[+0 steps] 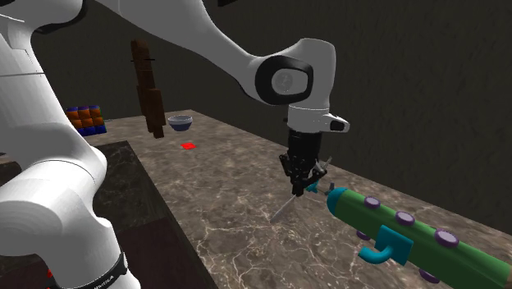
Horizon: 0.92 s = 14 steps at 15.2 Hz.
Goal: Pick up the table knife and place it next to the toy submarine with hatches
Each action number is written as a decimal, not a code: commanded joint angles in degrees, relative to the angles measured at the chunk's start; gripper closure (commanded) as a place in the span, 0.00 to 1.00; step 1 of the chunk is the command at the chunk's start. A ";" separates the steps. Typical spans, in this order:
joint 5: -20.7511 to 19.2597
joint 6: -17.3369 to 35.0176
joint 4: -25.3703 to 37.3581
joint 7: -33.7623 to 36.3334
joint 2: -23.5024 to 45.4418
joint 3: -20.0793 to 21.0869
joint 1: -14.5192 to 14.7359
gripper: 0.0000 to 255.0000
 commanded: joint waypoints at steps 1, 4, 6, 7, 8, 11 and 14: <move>0.02 1.78 -1.19 0.15 0.71 0.03 0.03 1.00; 0.08 4.14 -2.37 0.12 1.88 0.01 0.00 1.00; 0.11 5.09 -2.83 0.11 2.38 0.01 -0.02 1.00; 0.11 5.09 -2.82 0.11 2.38 0.01 -0.02 1.00; 0.11 5.09 -2.82 0.11 2.39 0.01 -0.02 1.00; 0.11 5.09 -2.82 0.11 2.39 0.01 -0.02 1.00; 0.11 5.06 -2.76 0.09 2.41 0.01 -0.03 0.00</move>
